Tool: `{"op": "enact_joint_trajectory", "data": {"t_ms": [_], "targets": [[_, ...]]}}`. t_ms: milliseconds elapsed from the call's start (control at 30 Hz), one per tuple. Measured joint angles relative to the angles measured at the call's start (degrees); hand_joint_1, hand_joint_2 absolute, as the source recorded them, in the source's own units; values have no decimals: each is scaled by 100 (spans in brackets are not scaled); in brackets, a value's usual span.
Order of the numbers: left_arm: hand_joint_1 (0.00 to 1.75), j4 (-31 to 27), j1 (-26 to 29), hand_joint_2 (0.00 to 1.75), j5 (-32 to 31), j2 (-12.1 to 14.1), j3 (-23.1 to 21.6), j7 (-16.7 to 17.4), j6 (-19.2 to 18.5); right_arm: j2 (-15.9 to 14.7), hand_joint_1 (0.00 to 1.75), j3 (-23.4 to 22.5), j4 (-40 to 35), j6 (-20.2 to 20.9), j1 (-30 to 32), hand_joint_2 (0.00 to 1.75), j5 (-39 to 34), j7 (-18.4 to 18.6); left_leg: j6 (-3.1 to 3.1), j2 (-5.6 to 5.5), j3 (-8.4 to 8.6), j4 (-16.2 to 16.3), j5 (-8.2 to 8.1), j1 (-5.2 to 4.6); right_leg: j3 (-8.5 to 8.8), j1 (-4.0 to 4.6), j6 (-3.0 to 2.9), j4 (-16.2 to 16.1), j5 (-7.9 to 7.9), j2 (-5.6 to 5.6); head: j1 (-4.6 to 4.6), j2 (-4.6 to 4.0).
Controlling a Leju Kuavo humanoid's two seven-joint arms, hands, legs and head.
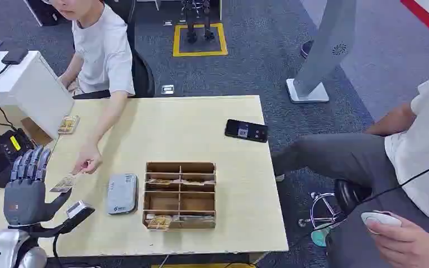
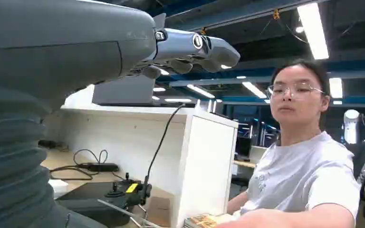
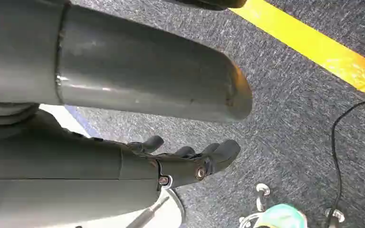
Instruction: Pass the card to the sensor for recognition and then transmit it.
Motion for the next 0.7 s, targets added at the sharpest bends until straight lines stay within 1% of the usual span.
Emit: {"op": "enact_joint_trajectory", "data": {"t_ms": [33,67,100,700], "targets": [[0,0,-2,175,0,-4,0,0,0,0,0,0,0,-2,0,0,4,0,0,1,0,0,0,0,0,0,0,0,0,0,0,0],[17,0,-5,175,-2,-4,0,2,0,0,0,0,0,-2,1,0,7,0,0,1,0,0,0,0,0,0,0,0,0,0,-2,0],[175,0,-12,175,-2,-9,0,2,0,0,0,0,0,-4,1,0,11,0,0,1,0,0,0,0,0,0,0,0,0,0,-2,0],[175,4,-33,175,57,-20,0,-4,-2,0,0,26,0,-11,1,0,61,-59,0,1,0,0,0,0,-1,0,0,0,0,1,-2,0]]}}
